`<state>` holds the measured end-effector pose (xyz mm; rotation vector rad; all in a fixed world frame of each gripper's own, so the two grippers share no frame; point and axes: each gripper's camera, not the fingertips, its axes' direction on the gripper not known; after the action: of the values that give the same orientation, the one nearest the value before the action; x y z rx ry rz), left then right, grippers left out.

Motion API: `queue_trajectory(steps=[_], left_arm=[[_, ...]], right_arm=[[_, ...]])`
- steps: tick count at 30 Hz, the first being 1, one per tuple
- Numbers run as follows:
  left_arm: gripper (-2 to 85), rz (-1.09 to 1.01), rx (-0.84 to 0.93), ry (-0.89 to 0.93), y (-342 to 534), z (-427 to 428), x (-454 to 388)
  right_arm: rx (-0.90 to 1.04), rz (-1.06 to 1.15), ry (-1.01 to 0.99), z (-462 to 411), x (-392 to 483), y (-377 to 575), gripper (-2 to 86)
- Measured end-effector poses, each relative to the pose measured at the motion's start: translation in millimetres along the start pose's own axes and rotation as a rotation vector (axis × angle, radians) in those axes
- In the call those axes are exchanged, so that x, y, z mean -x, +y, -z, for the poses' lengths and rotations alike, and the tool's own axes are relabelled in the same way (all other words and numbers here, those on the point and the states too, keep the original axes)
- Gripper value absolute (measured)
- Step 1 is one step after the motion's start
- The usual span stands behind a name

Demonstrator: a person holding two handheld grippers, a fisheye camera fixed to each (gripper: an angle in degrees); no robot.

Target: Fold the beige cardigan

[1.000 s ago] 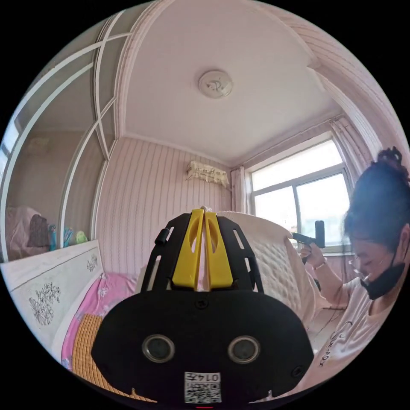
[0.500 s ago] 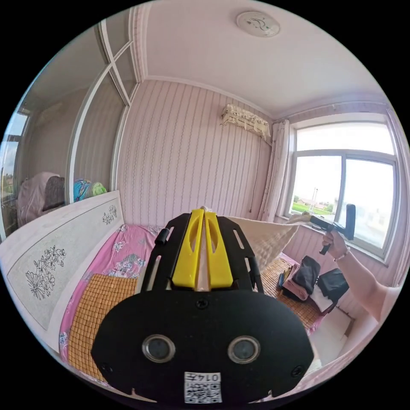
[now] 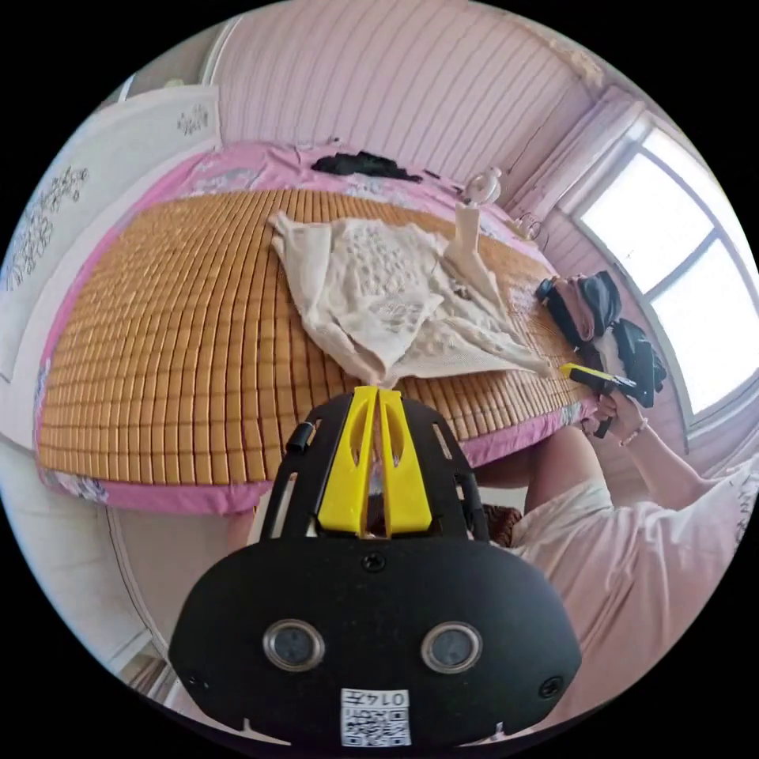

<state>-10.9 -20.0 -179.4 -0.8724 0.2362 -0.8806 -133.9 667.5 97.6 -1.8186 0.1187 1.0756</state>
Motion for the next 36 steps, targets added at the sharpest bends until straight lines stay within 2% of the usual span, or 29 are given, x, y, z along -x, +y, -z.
queue_trajectory(steps=[2, 6, 11, 15, 20, 24, 29, 33, 36], left_arm=[[-0.9, 0.069, 0.088, -0.028, 30.0, -30.6, 16.1], [-0.3, 0.016, 0.083, -0.051, 33.8, -46.2, 12.2], [4.4, -0.093, 0.069, -0.079, -14.5, -96.0, -17.5], [6.4, -0.103, 0.047, -0.119, -57.1, -137.4, -26.3], [10.3, -0.096, 0.065, -0.173, -99.7, -202.0, -28.5], [8.9, -0.006, 0.244, -0.168, -100.0, -257.2, -17.6], [2.9, -0.046, 0.201, -0.179, -82.7, -267.1, -29.6], [-0.1, -0.113, 0.109, -0.174, -68.3, -245.8, -48.5], [-0.7, -0.239, -0.02, -0.172, -46.8, -217.0, -77.6]], right_arm=[[0.019, -0.014, 0.031, -14.1, 1.7, 15.8, 3.3], [-0.019, 0.083, 0.064, -26.0, 24.0, 6.8, 6.4], [-0.029, 0.121, 0.118, -68.5, 41.8, -37.3, 10.5], [0.003, 0.009, 0.252, -113.9, 31.6, -66.2, 13.2], [0.055, -0.076, 0.293, -143.9, 24.2, -68.7, 10.5], [0.063, 0.001, 0.368, -146.0, 40.7, -60.0, 3.9], [0.005, 0.118, 0.204, -118.5, 59.0, -40.3, 0.4], [-0.079, 0.213, -0.061, -98.9, 91.2, -22.8, 0.3], [-0.006, 0.358, -0.151, -124.0, 135.9, -8.5, 0.7]])
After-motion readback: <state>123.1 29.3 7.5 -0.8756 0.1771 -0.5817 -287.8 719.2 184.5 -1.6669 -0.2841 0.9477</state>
